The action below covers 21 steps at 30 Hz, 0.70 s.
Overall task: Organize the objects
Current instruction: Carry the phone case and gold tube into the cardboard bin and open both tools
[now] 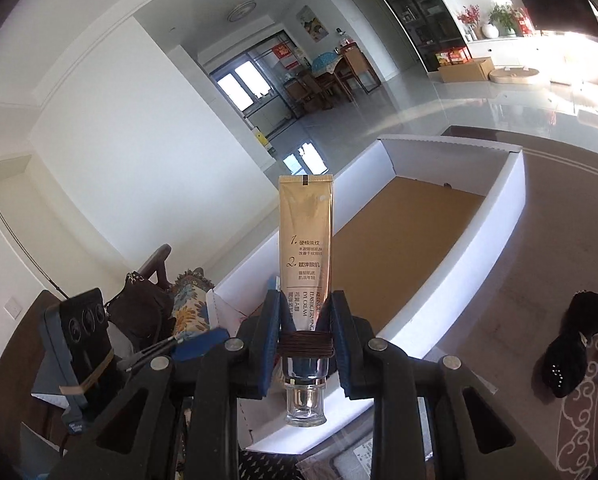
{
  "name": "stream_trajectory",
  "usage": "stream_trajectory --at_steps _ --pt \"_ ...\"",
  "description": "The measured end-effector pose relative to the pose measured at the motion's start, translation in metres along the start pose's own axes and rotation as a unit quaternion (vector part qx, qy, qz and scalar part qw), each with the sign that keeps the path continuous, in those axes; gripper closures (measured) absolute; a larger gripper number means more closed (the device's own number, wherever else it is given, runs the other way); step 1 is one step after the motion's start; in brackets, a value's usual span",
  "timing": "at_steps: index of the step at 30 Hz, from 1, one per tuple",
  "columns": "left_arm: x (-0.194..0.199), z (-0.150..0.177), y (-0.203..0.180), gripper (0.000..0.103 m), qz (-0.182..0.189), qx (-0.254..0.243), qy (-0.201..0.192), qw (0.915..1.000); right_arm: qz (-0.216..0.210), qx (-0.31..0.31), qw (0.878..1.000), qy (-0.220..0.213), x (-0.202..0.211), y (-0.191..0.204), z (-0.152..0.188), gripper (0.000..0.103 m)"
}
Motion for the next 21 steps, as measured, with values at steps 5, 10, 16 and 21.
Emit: stream_trajectory --at_steps 5,10,16,21 --pt "-0.042 0.071 -0.076 0.0 -0.027 -0.081 0.076 0.9934 0.075 0.0 0.996 -0.041 0.078 -0.044 0.015 0.077" --pt "-0.109 0.1 -0.112 0.0 -0.152 -0.14 0.117 0.9713 0.121 -0.02 0.991 -0.06 0.152 -0.079 0.034 0.077" --pt "-0.16 0.092 -0.098 0.0 -0.224 -0.103 0.135 0.9597 0.131 -0.038 0.988 -0.073 0.199 -0.095 0.062 0.077" --pt "-0.166 0.085 -0.07 0.0 -0.267 -0.043 0.119 0.9553 0.127 -0.056 0.988 -0.072 0.209 -0.105 0.086 0.077"
Point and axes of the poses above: each gripper's, at about its wrist camera, not at the fingertips, and x roughly against the way its jaws point, y to its left, z to its underside, the point moved 3 cm from there along -x, roughly the way its jaws point, and after that the axes turned 7 degrees about x, right-handed, at the moved point
